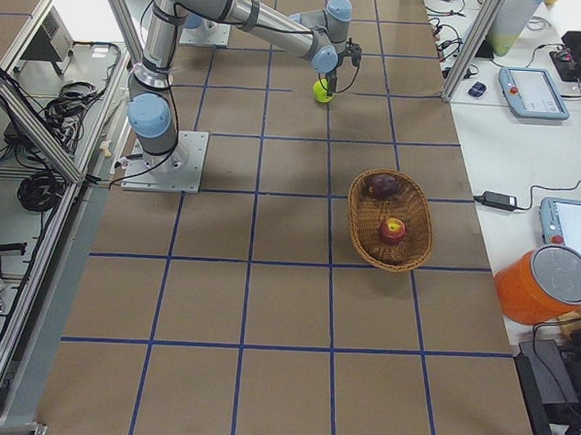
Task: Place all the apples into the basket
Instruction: 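Grasp the green apple with the right gripper while the left withdraws, then carry the green apple into the basket and open the right gripper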
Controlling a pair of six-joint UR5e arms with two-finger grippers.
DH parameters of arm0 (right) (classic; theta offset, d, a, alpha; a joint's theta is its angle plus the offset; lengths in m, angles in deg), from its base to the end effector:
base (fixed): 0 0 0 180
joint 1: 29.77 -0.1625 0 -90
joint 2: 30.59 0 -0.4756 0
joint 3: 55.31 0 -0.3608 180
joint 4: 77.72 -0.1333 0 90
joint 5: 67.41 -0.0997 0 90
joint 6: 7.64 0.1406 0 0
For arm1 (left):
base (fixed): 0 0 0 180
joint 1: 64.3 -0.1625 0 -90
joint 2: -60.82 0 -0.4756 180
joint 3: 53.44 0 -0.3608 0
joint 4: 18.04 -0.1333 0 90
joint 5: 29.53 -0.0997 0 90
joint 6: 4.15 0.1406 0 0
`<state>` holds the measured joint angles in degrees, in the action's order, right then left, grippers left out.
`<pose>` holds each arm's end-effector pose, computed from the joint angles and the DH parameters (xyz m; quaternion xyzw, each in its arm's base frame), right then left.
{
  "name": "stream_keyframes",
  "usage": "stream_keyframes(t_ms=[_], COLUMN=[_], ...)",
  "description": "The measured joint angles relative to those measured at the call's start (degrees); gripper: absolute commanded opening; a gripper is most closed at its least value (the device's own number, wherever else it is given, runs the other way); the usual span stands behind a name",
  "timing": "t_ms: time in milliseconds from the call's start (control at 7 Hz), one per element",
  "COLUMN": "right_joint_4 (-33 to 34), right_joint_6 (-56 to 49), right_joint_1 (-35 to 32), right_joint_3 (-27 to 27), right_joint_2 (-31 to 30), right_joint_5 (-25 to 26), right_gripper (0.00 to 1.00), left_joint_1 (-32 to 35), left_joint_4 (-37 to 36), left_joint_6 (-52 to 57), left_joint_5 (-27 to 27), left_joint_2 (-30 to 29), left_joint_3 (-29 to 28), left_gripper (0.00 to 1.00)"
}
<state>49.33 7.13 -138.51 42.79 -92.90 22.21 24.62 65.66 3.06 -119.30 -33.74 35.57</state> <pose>0.3252 -0.5406 0.2343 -0.0347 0.9993 -0.0096 0.0063 -0.1243 -0.5066 0.4784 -0.0535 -0.9983 0.0239 0.0003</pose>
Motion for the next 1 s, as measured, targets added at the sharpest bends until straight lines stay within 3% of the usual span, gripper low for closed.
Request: stream_keyframes(t_ms=[143,286,429,714,1000], right_joint_4=[0.6,0.7,0.7,-0.3,-4.7], right_joint_6=[-0.7,-1.5,-2.2,-4.0,-10.1], right_joint_1=[-0.1,-0.3,-0.2,2.7,11.1], right_joint_3=[1.0,1.3,1.1,-0.8,-5.3], right_joint_2=[0.3,0.5,0.3,-1.0,-3.5], right_joint_5=[1.0,1.4,1.6,1.7,1.4], right_gripper=[0.55,0.33,0.20,0.20,0.15], left_joint_1=[-0.2,-0.6,-0.7,-0.7,-0.2], left_joint_4=[-1.3,-3.5,-4.6,-5.2,-4.7], left_joint_6=[0.1,0.2,0.2,0.2,0.0], left_joint_5=[0.0,-0.2,-0.4,-0.6,-0.3], left_joint_2=[-0.4,-1.0,-1.7,-2.3,-2.5], left_joint_3=[0.1,0.3,0.7,1.1,0.6], left_gripper=[1.00,1.00,1.00,1.00,1.00])
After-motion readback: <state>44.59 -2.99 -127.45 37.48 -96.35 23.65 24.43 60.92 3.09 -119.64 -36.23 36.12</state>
